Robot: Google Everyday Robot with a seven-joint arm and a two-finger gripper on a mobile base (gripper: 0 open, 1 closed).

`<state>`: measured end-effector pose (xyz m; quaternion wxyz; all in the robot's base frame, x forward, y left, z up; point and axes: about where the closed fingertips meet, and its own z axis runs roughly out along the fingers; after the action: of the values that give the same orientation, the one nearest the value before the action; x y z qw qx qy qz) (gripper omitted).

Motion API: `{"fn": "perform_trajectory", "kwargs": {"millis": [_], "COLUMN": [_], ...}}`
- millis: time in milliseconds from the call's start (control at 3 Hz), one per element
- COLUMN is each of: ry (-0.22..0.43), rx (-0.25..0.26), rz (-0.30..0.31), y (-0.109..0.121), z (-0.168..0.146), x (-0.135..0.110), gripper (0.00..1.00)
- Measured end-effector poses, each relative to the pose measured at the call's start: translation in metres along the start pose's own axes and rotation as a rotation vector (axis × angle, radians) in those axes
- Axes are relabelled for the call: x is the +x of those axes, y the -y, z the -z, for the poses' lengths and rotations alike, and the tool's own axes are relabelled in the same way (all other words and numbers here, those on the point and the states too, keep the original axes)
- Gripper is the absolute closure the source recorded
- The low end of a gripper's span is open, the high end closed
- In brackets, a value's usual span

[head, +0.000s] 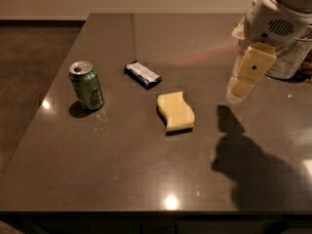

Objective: Pick rxbar blueberry

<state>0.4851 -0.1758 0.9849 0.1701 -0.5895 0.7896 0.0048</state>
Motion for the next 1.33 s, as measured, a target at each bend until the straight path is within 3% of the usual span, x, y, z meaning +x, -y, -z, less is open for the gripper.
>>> {"fn": "perform_trajectory", "kwargs": {"millis": [333,1000,1333], "ry": [0.025,0.041,0.035], "rx": [-0.018,-0.053,-0.101], "rz": [-0.043,-0.212,-0.268], "y": [0.020,0.061,0.074], "z": [-0.021,-0.078,-0.108], "x": [-0.035,-0.099,-0.144], "gripper": [0.00,0.00,0.00]}}
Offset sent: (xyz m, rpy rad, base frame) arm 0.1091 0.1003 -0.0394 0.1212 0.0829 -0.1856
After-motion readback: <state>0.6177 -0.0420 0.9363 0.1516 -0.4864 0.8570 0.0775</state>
